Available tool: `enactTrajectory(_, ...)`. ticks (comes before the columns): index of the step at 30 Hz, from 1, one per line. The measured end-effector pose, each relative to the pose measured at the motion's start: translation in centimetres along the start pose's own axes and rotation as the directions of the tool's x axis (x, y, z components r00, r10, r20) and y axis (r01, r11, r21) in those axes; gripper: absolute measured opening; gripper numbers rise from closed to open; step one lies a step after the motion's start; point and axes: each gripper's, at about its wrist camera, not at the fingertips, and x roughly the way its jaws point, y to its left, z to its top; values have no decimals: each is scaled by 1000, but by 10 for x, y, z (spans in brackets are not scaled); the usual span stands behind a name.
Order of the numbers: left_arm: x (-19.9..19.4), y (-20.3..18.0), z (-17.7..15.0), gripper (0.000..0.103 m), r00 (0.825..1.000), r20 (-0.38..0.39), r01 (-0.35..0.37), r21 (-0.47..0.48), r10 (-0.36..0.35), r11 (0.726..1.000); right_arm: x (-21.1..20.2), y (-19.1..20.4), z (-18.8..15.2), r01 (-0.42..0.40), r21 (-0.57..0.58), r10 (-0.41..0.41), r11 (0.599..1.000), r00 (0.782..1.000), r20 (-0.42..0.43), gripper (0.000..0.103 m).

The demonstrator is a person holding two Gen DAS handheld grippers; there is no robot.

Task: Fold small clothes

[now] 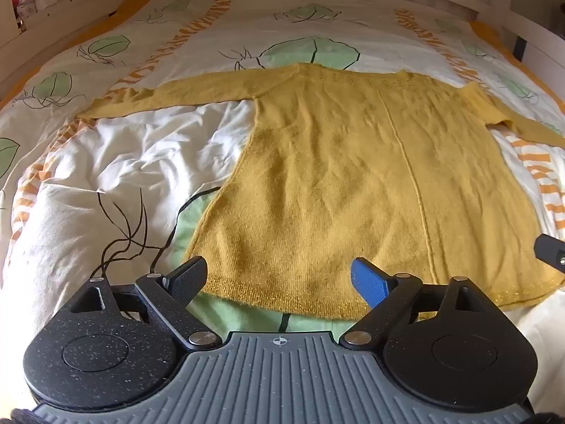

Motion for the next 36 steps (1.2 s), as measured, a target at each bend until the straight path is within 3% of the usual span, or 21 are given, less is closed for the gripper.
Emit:
enactTrajectory(4,-1,-1,-2,89,1000,-7,2,9,-2,1000,-1,-3,6,-8,1,8,1000,1000,3,99)
enactTrajectory(11,0,-8,-1,89,999,-52,16,28,-14,999,3,0,-19,-10,1,10,1000,1000,5,99)
enactTrajectory(19,2,-7,-4,89,995,-89,48,43,-44,998,10,-3,-6,-16,30,18,999,998,-55,99)
enactTrajectory(36,3,-13,-3,89,993,-99,66,41,-61,997,11,-11,-2,3,61,2,998,997,-77,99)
